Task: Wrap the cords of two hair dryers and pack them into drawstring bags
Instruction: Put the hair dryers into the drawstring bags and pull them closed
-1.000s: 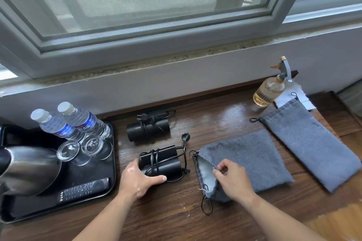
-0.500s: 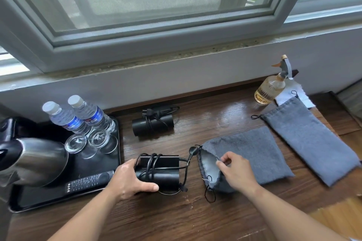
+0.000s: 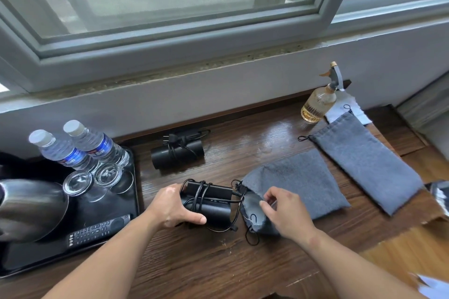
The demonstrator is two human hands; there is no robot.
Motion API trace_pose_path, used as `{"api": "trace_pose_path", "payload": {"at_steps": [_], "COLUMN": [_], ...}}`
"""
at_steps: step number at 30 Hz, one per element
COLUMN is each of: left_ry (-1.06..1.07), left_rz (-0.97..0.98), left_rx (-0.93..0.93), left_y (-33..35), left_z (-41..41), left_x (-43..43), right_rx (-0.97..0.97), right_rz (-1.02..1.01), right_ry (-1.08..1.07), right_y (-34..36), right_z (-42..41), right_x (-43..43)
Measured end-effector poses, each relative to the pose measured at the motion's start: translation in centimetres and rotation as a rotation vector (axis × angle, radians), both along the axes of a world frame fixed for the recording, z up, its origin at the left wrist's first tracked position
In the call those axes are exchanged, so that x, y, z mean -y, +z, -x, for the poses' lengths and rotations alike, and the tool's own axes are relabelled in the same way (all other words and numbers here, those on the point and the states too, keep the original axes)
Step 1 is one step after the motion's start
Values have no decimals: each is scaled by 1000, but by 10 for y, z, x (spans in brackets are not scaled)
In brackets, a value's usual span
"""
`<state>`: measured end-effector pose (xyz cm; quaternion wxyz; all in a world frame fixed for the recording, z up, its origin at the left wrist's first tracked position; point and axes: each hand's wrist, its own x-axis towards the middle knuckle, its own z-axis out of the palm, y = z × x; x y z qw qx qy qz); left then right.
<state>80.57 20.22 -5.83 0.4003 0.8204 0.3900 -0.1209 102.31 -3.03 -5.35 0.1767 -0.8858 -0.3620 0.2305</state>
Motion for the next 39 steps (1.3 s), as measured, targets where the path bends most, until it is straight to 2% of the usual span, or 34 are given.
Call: {"api": "trace_pose_path", "payload": {"at_steps": [10,18,30,39], "left_ry": [214,273,411,367], "left_rz": [61,94,107,140], "left_rx": [17,48,61,70], "left_y": [-11,-15,-18,-25], "left_z": [-28,-43,-69,-91], "left_x": [42,78,98,114], "right_rx": [-54,-66,-100,-123], "right_rz": [-38,-52,-38,-27], "right_ry": [-12,-107,-60,-21], "right_y": [3,4,7,1], "right_z": [3,-3,7,4], "right_x": [2,-13,-16,-24]}}
